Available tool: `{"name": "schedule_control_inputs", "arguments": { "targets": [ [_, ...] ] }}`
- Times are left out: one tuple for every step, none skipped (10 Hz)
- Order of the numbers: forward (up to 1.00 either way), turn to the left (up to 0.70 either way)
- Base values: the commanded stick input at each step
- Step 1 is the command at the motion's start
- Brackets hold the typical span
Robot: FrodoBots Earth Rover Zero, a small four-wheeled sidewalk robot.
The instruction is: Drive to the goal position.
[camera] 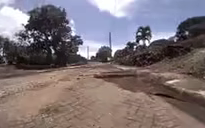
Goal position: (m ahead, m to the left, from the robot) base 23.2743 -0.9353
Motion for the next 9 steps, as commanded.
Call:
{"name": "schedule_control_inputs", "arguments": {
  "targets": [
    [0.70,0.00],
    [0.70,0.00],
    [0.70,0.00],
    [0.70,0.00],
    [0.70,0.00],
    [0.70,0.00],
    [0.70,0.00],
    [0.70,0.00],
    [0.70,0.00]
  ]
}}
